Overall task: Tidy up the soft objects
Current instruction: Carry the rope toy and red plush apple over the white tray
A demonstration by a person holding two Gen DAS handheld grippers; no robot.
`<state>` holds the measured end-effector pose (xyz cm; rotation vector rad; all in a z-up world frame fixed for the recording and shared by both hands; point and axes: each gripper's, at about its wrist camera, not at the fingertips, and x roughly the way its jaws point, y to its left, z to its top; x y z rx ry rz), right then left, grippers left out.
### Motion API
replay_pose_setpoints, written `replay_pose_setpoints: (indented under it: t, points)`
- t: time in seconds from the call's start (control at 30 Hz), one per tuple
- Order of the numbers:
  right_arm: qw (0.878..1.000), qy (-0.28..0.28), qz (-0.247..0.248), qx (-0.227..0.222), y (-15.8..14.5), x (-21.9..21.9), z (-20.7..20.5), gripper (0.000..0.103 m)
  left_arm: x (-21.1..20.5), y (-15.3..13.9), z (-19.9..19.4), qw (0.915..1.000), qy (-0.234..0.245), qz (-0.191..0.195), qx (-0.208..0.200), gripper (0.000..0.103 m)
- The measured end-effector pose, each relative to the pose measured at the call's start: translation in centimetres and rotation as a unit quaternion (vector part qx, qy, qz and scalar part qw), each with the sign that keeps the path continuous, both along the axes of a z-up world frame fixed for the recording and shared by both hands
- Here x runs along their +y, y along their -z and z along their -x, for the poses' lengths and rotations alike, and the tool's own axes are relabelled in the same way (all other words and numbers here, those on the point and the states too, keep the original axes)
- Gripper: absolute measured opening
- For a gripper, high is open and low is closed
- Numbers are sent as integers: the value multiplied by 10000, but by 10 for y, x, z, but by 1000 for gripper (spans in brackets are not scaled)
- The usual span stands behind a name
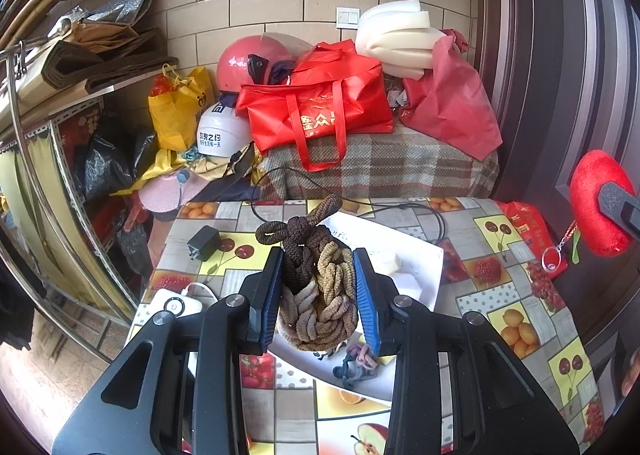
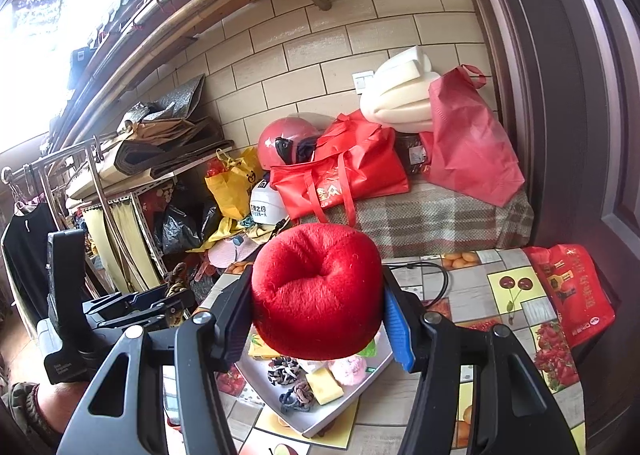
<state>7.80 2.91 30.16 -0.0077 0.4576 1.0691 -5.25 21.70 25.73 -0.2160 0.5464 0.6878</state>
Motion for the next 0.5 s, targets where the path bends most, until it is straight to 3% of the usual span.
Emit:
replay_pose_setpoints:
  t: [0.5]
  points:
    - [9994, -26, 314, 169, 21, 38, -20, 58, 34, 21, -36, 9995, -34, 204, 248, 34]
